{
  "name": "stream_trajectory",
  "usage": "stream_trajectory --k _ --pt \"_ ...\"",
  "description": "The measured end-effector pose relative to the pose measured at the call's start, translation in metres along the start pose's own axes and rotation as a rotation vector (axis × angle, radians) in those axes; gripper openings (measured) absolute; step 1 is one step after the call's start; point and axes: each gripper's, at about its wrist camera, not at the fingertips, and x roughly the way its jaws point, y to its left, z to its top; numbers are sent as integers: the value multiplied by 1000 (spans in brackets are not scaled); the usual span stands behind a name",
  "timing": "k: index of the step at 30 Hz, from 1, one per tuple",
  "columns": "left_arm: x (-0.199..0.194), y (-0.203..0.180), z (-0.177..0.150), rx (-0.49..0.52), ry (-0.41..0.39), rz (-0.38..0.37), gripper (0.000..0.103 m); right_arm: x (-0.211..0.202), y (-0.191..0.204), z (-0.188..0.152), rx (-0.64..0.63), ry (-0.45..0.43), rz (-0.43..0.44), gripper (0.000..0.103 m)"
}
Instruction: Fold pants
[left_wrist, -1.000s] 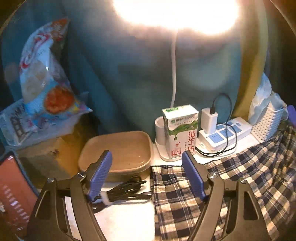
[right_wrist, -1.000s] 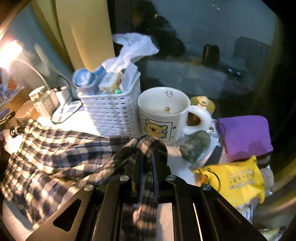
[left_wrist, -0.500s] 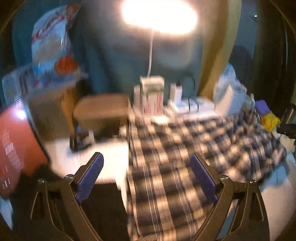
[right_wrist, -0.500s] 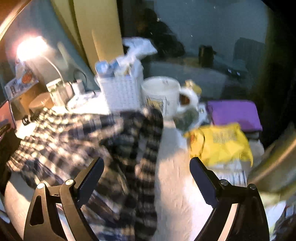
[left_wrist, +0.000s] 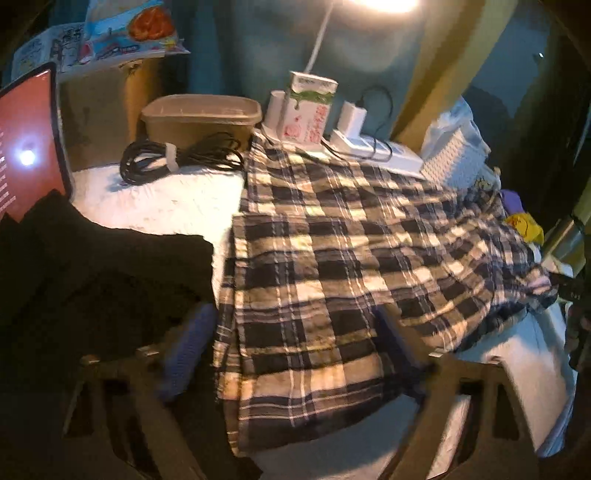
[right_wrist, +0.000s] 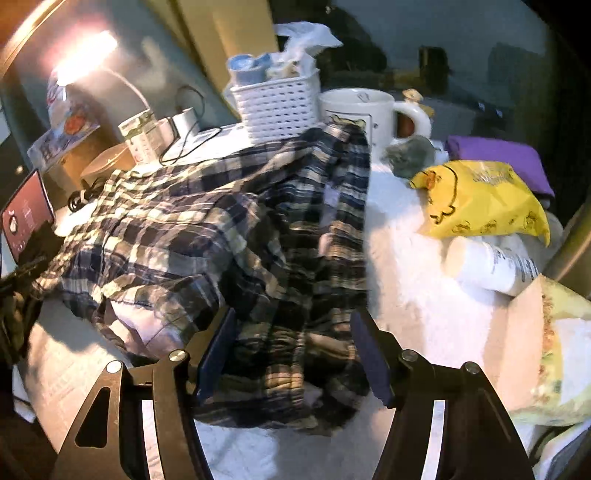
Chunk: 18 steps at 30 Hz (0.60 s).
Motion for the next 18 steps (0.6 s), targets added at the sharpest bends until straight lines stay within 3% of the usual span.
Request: stream_trajectory --k 1,2,6,7,9,14,18 --pt "2 -1 -2 4 12 9 53 1 3 -2 -8 0 -2 49" --pt "5 -3 -4 12 31 7 39 2 5 -4 -9 1 -3 31" --pt "3 -9 -12 57 34 9 9 -11 15 -6 -42 -54 -34 25" --pt "1 -9 -13 60 29 7 5 -17 18 -5 -59 -73 -52 25" --pt "-6 -9 -13 58 9 4 2 -29 26 -3 -103 -110 -103 0" --pt "-42 -17 -10 67 -71 -18 2 -60 32 0 -137 -183 -165 0" --pt "-65 -18 -12 77 -127 -14 1 -68 32 -5 -134 -177 -161 0"
